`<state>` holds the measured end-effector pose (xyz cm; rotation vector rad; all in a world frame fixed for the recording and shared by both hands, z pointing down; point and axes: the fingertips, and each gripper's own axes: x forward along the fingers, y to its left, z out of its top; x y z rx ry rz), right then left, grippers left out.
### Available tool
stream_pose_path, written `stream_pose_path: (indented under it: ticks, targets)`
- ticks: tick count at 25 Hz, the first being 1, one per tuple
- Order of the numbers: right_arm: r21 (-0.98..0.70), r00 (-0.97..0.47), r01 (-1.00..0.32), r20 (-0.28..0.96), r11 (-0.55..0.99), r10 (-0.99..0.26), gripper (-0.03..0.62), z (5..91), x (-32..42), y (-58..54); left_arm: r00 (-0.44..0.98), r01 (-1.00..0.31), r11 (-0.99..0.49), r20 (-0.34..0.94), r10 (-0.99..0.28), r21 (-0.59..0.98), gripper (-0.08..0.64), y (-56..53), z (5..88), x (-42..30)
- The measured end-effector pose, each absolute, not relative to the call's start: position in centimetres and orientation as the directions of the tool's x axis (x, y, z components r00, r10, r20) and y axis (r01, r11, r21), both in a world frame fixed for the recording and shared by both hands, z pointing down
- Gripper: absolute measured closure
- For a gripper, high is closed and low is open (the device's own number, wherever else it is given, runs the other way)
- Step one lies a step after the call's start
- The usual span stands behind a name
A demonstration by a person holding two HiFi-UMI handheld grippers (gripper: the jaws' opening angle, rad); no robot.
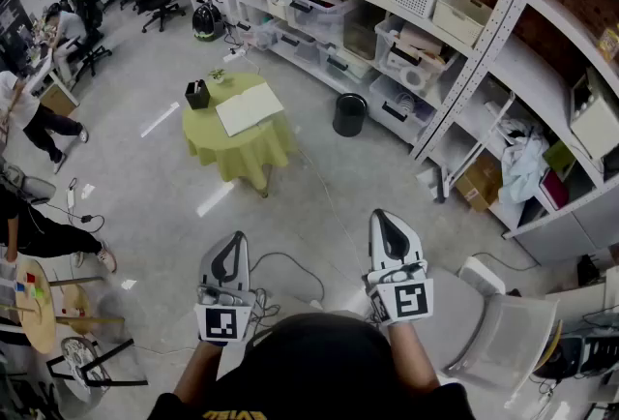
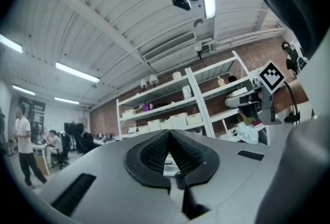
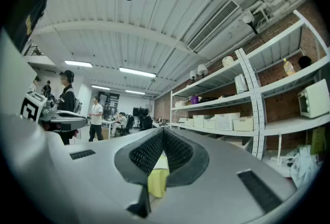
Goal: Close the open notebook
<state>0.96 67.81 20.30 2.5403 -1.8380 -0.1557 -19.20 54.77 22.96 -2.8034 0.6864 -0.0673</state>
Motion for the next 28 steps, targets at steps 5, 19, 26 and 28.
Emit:
stream_pose_path:
  ticks: [5,19,26,28]
  targets:
    - [0.054,0.336,-0.94,-0.051,-0.338,-0.941,0.591,21.2,2.8,67.9,0.88,-0.474,-0.856,-0.118,-0.459,-0.208,0.552,53.0,21.3,-16.4]
    - [0.055,0.255,-0.965,-0.01,-0.255,-0.967,0.591,22.7,2.3,66.8,0.889,-0.456,-0.86,-0.065,-0.454,-0.23,0.552,54.3,21.2,-14.8]
    - [0.068,0.15,-0.986,0.013,-0.149,-0.989,0.584,22.4,-0.2,63.7,0.867,-0.495,-0.842,-0.053,-0.496,-0.214,0.552,53.5,21.3,-15.8]
    - [0.067,0.135,-0.989,0.018,-0.134,-0.991,0.571,22.3,-0.4,63.4,0.862,-0.503,-0.84,-0.051,-0.504,-0.202,0.552,53.4,21.2,-16.0]
